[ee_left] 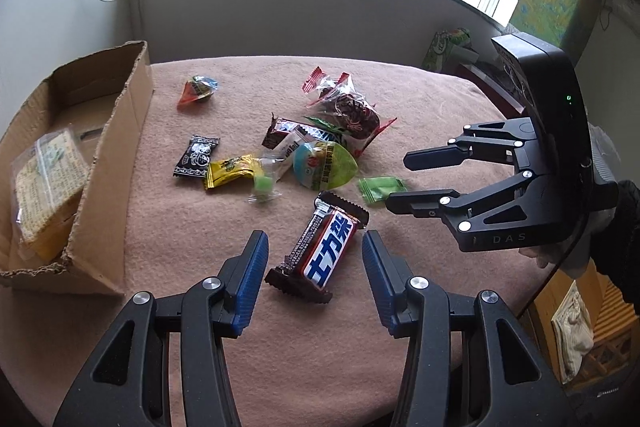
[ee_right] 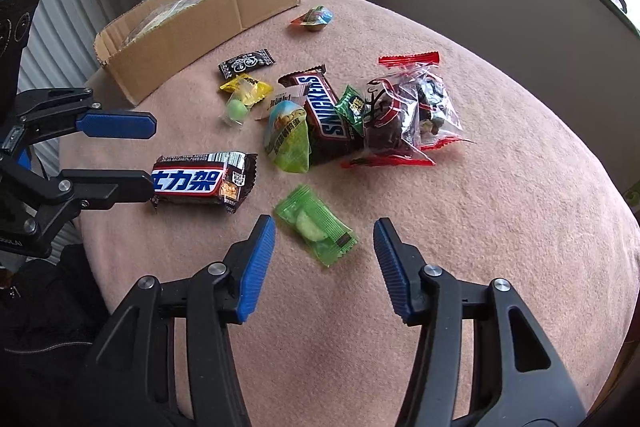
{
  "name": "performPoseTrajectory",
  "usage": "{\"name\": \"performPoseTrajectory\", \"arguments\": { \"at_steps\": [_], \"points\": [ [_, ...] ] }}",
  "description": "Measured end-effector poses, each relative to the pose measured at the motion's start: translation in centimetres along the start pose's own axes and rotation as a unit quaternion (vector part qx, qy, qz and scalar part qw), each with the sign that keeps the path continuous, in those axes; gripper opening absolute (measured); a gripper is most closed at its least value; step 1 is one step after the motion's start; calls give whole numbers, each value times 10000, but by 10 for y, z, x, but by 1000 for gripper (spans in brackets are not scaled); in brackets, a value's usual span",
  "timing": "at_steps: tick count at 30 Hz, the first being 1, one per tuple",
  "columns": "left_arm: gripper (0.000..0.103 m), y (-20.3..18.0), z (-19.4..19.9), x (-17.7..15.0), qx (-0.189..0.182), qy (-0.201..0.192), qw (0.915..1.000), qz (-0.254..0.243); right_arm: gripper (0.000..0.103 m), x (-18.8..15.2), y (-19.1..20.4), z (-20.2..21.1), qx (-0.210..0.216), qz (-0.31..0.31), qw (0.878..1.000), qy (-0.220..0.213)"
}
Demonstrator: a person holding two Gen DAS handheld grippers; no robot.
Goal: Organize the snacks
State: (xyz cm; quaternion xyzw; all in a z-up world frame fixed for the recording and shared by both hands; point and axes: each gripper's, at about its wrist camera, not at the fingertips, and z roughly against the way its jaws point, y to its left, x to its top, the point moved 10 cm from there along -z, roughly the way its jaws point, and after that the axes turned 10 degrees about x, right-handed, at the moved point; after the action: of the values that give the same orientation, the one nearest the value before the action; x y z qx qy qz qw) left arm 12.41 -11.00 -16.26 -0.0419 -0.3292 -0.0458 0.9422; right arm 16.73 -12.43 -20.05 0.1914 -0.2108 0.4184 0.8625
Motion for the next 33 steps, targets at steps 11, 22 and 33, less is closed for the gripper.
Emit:
{"name": "performPoseTrajectory", "arguments": {
  "at_steps": [11,22,33],
  "points": [
    [48,-11,-34,-8,71,396,9984,-385,54,2,3,-18,192,238,9994,130],
    [47,-11,-35,-7,84,307,9987,-389,40,9,8,-27,292,504,9980,261],
    [27,-8,-32,-8,47,247,9995,-174,23,4,12,-21,242,280,9992,148]
  ]
}}
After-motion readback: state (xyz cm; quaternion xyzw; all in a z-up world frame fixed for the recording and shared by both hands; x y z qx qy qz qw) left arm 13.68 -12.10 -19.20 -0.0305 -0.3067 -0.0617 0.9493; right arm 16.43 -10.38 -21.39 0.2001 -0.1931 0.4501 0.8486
